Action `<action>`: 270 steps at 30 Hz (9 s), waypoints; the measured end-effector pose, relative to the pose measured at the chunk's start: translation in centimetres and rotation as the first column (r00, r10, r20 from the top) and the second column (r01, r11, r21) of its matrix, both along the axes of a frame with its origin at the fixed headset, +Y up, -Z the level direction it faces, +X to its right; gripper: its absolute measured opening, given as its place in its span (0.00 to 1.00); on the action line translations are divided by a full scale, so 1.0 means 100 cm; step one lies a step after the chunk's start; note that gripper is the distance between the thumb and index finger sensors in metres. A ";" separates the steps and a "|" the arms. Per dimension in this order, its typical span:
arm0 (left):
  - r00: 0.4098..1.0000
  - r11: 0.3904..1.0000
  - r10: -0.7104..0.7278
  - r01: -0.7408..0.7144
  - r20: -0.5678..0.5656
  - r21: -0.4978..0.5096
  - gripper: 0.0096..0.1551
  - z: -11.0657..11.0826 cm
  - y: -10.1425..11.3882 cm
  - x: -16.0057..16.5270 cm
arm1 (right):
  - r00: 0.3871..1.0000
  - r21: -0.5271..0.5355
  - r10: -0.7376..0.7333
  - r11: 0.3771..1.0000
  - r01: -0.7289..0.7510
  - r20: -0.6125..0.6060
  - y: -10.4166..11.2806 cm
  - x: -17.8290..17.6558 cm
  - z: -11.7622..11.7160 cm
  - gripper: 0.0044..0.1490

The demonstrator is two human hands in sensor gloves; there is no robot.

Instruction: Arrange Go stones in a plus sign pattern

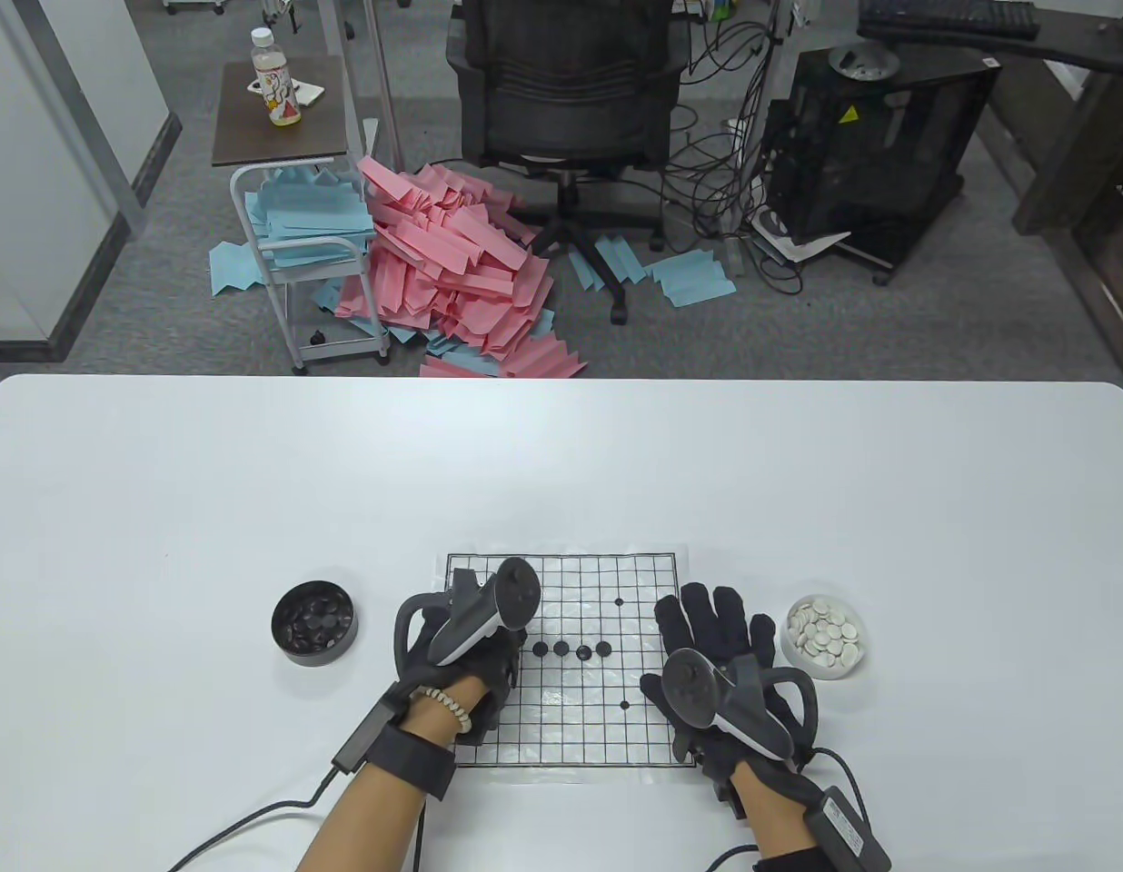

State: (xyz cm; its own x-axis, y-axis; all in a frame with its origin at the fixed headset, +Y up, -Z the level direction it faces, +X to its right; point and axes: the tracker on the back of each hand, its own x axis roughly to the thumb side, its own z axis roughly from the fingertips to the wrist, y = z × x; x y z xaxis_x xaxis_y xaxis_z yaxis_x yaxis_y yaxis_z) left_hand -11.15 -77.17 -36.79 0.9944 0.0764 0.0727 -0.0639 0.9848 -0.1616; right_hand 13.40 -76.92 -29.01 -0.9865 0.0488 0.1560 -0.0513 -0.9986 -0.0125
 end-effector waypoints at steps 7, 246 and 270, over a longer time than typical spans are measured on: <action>1.000 1.000 -0.001 0.001 0.000 -0.014 0.20 0.002 -0.008 0.007 | 1.000 0.001 -0.001 1.000 0.001 -0.001 0.000 0.000 0.000 0.55; 0.999 0.943 0.000 -0.012 0.036 0.334 0.43 0.105 0.042 -0.128 | 0.799 -0.135 0.214 0.977 -0.167 0.561 0.024 0.124 -0.059 0.23; 0.999 0.942 -0.003 -0.011 0.043 0.335 0.43 0.106 0.042 -0.128 | 0.999 -0.140 0.012 0.990 -0.006 0.043 0.019 -0.096 -0.043 0.23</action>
State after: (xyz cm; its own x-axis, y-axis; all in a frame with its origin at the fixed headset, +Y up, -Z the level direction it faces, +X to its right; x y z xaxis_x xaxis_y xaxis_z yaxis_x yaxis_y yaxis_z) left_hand -23.92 -72.97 -26.20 0.9897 0.0442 0.1364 -0.0680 0.9822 0.1753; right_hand 3.79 -74.97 -33.29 -0.9927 0.0581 0.1054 -0.0447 -0.9911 0.1255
